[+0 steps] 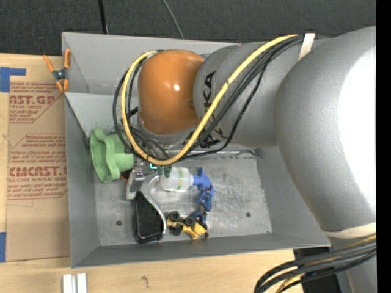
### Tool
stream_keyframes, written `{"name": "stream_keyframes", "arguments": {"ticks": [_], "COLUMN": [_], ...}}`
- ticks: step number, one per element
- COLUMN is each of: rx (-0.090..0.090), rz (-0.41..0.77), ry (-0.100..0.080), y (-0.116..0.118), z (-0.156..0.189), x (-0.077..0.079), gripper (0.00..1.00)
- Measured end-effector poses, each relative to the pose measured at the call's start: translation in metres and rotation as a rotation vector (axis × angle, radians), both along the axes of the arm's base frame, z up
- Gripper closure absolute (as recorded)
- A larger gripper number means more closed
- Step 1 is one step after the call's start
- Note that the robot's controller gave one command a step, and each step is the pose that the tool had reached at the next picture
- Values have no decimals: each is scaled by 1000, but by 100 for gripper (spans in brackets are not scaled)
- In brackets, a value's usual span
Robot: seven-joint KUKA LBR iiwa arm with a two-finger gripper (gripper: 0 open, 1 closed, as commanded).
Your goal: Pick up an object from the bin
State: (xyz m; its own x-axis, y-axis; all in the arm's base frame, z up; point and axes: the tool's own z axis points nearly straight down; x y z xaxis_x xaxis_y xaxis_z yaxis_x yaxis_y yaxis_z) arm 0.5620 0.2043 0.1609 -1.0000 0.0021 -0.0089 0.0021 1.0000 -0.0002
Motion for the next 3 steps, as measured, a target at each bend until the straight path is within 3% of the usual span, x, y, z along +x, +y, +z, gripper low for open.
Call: {"name": "stream_keyframes", "arguments": {"ticks": [1, 2, 3], "rx": [1, -1, 15], "rz": [1, -122, 100], "ry": [3, -8, -15], "y": [1, -18, -49], "z": [-1, -21, -66], "x": [-1, 14, 25], "gripper": [0, 0, 0]}}
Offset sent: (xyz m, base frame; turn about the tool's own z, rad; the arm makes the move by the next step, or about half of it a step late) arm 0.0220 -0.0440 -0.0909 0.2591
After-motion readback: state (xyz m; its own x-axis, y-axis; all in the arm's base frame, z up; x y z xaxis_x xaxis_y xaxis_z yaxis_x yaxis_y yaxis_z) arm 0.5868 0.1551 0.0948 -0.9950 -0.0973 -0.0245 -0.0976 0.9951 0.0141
